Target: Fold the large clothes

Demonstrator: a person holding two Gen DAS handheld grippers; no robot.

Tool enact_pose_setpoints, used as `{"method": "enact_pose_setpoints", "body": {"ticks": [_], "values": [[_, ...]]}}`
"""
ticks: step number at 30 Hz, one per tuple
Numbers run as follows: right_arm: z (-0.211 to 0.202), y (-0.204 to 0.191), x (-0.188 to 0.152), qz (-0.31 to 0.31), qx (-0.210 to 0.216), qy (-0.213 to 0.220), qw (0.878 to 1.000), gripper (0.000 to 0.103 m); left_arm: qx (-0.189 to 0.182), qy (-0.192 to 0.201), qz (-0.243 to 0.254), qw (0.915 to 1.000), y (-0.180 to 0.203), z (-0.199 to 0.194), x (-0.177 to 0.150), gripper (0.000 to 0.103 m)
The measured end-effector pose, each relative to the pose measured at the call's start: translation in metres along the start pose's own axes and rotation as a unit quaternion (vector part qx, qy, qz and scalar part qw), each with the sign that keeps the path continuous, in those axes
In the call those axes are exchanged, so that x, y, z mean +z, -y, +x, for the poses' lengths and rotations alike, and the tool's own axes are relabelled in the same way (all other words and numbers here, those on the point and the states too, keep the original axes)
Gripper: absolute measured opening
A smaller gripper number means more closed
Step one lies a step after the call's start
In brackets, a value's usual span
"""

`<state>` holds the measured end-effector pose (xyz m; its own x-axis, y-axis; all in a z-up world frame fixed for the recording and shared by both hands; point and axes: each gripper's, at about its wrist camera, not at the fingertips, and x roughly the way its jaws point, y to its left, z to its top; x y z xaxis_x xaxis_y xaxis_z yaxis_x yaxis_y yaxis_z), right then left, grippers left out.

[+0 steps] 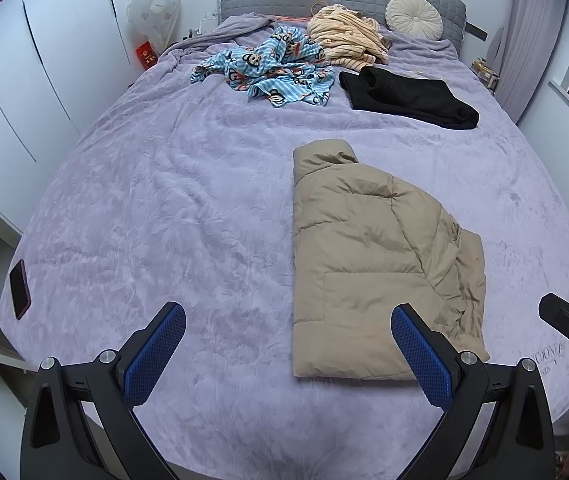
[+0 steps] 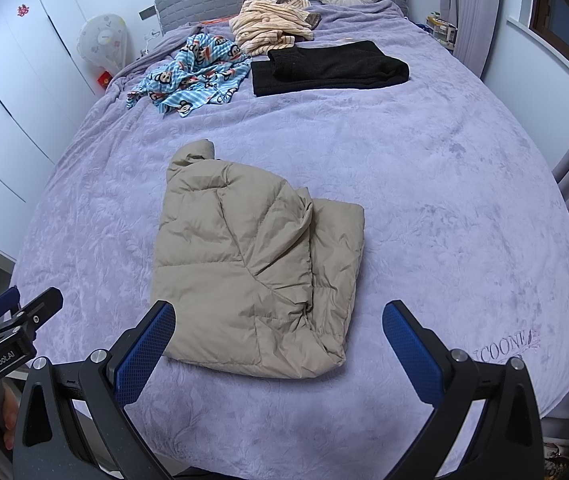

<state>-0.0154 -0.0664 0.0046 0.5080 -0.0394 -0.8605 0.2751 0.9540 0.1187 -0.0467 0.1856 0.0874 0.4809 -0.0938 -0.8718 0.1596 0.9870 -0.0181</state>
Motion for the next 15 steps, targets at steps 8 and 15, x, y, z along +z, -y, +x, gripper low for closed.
{"method": "enact_pose_setpoints", "body": {"ticks": [8, 15], "values": [[0.0000, -0.0011, -0.0005, 0.001, 0.000, 0.000, 1.000, 0.103, 0.001, 0.000, 0.001, 1.0000, 0.0016, 0.0012, 0.0010, 0.103], [-0.0001, -0.0016, -0.0006, 0.002, -0.001, -0.001, 1.000, 0.103, 0.001, 0.001, 0.001, 1.0000, -0.0022, 0.0022, 0.0040, 0.103]]}}
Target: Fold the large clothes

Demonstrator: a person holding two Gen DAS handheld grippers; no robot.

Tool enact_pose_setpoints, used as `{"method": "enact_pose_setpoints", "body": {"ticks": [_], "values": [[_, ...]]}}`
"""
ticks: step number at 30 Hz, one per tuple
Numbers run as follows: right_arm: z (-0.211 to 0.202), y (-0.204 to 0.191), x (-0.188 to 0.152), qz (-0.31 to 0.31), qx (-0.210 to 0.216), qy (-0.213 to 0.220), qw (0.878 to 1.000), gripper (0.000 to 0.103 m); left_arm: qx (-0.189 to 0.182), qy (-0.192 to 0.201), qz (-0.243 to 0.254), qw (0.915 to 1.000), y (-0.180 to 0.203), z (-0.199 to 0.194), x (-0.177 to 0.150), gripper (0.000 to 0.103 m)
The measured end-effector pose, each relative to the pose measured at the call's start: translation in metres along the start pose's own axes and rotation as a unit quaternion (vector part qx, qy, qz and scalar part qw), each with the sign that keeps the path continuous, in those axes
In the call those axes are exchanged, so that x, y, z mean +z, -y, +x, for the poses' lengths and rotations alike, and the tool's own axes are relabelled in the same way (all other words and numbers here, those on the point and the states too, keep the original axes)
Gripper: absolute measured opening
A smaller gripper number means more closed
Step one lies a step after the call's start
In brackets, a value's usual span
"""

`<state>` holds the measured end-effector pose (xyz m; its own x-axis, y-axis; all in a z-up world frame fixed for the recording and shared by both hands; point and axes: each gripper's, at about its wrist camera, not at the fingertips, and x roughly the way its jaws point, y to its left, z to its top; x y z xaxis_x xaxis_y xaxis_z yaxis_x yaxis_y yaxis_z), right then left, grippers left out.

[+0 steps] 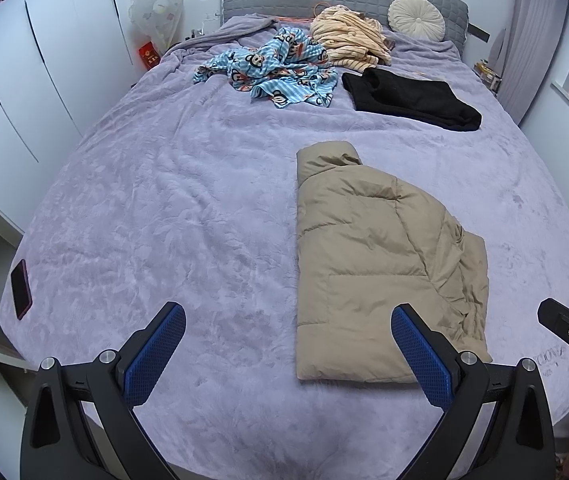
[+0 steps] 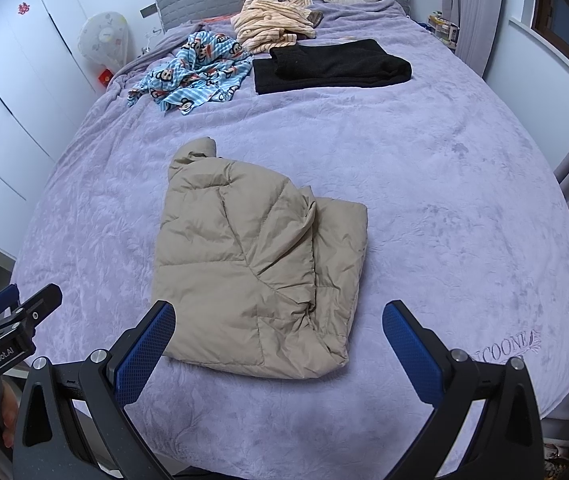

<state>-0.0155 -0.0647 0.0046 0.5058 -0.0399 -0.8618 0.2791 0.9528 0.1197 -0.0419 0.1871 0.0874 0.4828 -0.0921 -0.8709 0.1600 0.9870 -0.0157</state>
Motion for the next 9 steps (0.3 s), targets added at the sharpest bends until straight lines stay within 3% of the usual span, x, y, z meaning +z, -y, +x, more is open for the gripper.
{"method": "enact_pose_setpoints", "body": {"ticks": [9], "values": [[-0.0024, -0.0029, -0.0061, 0.001, 0.000, -0.005, 1.000, 0.103, -0.001, 0.009, 0.000, 1.0000, 0.0007, -0.0038, -0.0012, 0.103]]}}
